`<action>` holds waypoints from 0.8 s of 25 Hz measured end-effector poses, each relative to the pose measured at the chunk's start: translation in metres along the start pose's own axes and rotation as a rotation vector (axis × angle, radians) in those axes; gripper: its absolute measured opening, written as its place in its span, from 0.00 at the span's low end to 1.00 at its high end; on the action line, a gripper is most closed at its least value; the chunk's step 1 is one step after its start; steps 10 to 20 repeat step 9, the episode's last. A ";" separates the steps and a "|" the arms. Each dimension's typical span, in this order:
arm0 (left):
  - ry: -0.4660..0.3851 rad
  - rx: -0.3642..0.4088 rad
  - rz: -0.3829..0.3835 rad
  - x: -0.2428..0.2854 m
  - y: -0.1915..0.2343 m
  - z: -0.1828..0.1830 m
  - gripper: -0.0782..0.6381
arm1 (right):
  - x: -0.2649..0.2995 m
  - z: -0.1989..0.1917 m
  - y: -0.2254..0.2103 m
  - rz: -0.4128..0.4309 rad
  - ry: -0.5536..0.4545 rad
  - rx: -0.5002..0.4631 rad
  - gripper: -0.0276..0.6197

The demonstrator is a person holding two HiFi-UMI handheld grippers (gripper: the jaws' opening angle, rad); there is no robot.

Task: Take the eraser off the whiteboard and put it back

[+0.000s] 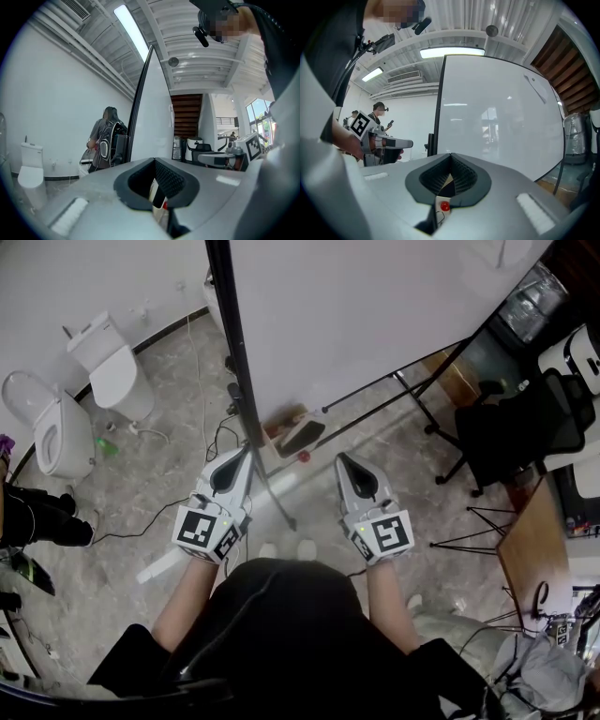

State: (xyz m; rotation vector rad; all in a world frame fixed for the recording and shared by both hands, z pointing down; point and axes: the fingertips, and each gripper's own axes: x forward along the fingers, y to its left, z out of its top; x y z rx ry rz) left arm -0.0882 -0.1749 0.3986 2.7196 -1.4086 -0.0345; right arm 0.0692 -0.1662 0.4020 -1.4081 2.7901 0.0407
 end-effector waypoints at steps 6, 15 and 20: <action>-0.002 -0.001 -0.003 -0.007 0.000 0.001 0.11 | -0.004 0.003 0.005 -0.010 0.001 -0.008 0.06; 0.001 0.002 -0.008 -0.011 -0.001 0.004 0.11 | -0.005 0.007 0.008 -0.015 0.001 -0.011 0.06; 0.001 0.002 -0.008 -0.011 -0.001 0.004 0.11 | -0.005 0.007 0.008 -0.015 0.001 -0.011 0.06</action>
